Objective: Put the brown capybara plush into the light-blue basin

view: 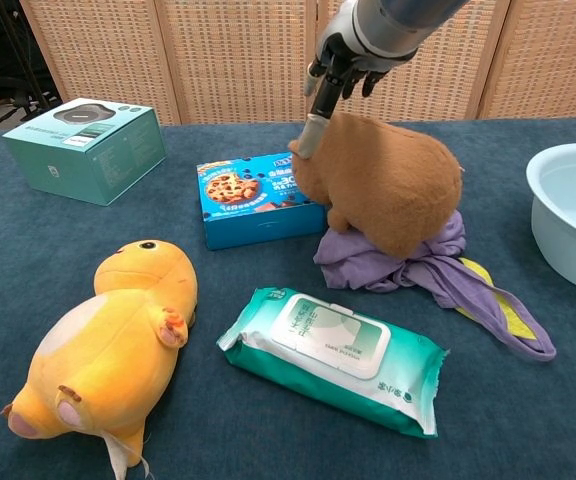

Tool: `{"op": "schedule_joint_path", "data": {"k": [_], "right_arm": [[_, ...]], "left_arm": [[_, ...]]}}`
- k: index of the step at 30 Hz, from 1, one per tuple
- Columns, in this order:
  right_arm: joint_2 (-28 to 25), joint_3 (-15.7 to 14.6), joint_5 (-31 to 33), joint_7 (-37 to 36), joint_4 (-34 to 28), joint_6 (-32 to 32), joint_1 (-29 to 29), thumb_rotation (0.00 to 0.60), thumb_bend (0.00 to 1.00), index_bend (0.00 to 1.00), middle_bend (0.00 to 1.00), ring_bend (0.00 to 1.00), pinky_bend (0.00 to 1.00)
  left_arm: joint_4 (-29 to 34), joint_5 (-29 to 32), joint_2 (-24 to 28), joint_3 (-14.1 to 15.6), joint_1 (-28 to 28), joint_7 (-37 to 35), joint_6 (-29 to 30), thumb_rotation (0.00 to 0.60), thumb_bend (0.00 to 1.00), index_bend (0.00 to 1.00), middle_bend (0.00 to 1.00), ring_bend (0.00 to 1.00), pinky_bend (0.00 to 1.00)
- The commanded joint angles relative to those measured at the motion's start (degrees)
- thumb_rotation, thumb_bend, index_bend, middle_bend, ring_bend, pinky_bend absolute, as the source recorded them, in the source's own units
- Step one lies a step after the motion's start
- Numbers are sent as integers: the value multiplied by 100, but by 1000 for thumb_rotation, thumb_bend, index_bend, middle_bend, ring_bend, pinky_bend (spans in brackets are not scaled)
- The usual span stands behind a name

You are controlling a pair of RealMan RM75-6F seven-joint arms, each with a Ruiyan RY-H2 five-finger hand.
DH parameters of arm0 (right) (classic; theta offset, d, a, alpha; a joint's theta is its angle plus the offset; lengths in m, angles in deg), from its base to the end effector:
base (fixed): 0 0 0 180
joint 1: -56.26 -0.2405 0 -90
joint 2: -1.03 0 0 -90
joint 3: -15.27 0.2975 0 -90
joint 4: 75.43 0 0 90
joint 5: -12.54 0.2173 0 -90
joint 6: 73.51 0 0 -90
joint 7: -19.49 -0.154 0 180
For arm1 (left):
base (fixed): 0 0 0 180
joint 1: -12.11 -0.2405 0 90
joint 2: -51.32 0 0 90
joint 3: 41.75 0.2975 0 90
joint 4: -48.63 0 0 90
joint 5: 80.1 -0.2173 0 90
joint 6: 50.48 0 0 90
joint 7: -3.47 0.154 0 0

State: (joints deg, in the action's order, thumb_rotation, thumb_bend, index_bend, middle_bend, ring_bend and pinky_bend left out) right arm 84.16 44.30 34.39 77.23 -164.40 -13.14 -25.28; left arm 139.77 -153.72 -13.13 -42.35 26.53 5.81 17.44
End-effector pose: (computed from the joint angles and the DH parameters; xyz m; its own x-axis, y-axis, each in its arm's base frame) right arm 0.0294 -0.4667 0.0148 0.2990 -0.5074 0.8082 -0.9374 0.0025 0.3484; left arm -0.3702 0.2395 0.1362 0.4035 0.2702 0.8742 0.9018 0.0440 -0.4299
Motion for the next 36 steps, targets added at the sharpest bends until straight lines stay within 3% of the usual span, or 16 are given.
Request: {"op": "schedule_joint_path", "data": {"k": [1, 17, 19, 22, 24, 29, 36], "right_arm": [[62, -116, -128, -8, 151, -114, 84, 600, 0, 0, 0, 0, 0], [439, -555, -480, -421, 752, -768, 620, 600, 21, 12, 1, 0, 19], [517, -633, -648, -440, 824, -668, 618, 600, 82, 109, 53, 21, 129], [701, -630, -1067, -707, 926, -339, 634, 600, 187, 373, 294, 238, 397], [793, -617, -1344, -878, 944, -137, 652, 600, 242, 489, 433, 385, 509], [941, -695, -1811, -998, 881, 248, 686, 600, 260, 592, 525, 477, 585], [866, -711, -1856, -822, 715, 349, 758, 600, 260, 633, 573, 526, 621]], "left_arm": [[-6, 13, -9, -1, 11, 16, -40, 600, 142, 0, 0, 0, 0], [73, 4, -19, 21, 31, 132, -150, 600, 150, 0, 0, 0, 0], [87, 4, -8, 16, 25, 132, -141, 600, 154, 0, 0, 0, 0], [102, 5, 4, 12, 18, 122, -139, 600, 156, 0, 0, 0, 0], [106, 3, 10, 7, 17, 114, -138, 600, 158, 0, 0, 0, 0], [125, 2, 30, -2, 8, 108, -129, 600, 165, 0, 0, 0, 0], [156, 0, 42, -14, -8, 130, -98, 600, 172, 0, 0, 0, 0]]}}
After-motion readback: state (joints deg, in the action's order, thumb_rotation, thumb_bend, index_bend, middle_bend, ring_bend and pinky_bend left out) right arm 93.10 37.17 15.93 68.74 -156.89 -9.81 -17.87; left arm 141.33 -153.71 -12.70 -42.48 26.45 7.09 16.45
